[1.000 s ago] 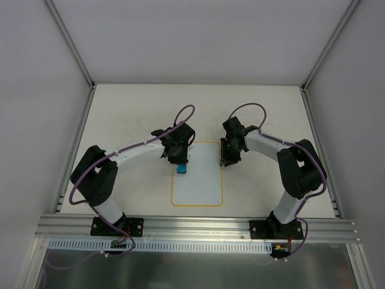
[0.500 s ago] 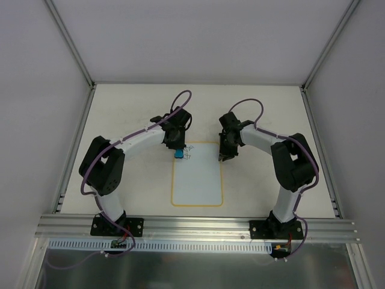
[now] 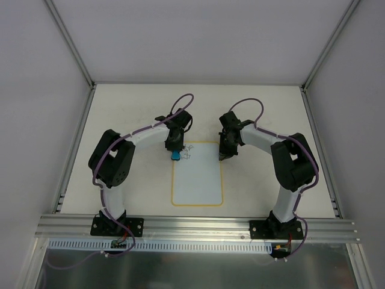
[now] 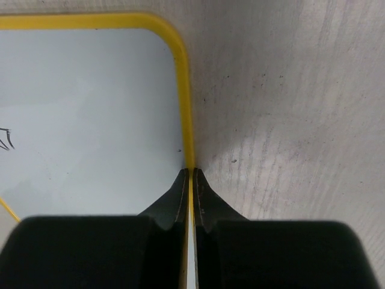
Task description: Erase the whiteboard
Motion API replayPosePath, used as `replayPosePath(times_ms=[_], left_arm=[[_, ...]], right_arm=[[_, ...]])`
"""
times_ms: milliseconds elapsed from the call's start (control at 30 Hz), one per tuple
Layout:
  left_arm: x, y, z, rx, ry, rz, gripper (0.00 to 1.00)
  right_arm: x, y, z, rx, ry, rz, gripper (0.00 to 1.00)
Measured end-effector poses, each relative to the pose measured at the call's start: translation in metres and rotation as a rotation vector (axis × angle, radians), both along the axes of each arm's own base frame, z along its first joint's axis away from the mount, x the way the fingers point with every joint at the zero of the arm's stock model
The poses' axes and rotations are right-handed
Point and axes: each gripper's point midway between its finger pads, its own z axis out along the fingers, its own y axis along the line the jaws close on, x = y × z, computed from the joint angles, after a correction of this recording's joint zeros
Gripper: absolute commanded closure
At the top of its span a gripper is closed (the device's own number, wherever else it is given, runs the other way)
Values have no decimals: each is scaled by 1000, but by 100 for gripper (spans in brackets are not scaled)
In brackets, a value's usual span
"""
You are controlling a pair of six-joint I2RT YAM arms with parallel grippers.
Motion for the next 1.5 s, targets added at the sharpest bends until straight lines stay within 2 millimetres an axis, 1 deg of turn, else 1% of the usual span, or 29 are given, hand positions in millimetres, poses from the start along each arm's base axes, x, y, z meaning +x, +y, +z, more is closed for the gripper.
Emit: replayPosePath(times_ms=[67,133,233,333,400,467,533,567,700,800,933,1033,1133,1333,1433,1500], left_arm=[[1,-2,0,3,4,-2,100],[3,-9,4,-9,-6,-14,100],[7,-32,15,-35,-37,-51,100],[7,-57,21,-60,-58,-98,100],[6,-70,18,-64,-59,-121,100],[2,-78,8,-61,-44,-140,100],[-3,-78,-4,-43,-18,-143,100],[-2,-78,-3,-46,-21,-141,100],[-2,-72,-4,-47,-38,-116,100],[-4,-61,-5,-64,-50,-72,100],[-8,-30,-6,-65,-48,12,100],[-11,-2,-7,-43,-54,67,100],[-15,20,-6,-16,-60,105,100],[-19,38,-4,24,-52,129,100],[-21,42,0,45,-30,124,100],[-18,40,6,54,-24,114,100]], right_arm=[[0,0,0,2,-1,2,99],[0,0,0,3,0,4,100],[0,0,0,7,-2,4,100],[0,0,0,9,-1,6,100],[0,1,0,11,-1,8,100],[0,1,0,12,-1,9,99],[0,1,0,13,-2,11,100],[0,1,0,14,-2,12,100],[0,1,0,19,-4,12,100],[-1,3,-1,32,-8,15,100],[-2,4,-1,53,-14,18,100],[-3,4,-1,65,-19,17,100],[-3,4,-1,76,-22,17,100],[-3,4,-1,86,-25,19,100],[-3,5,-1,87,-25,19,100],[-3,5,-1,87,-25,20,100]])
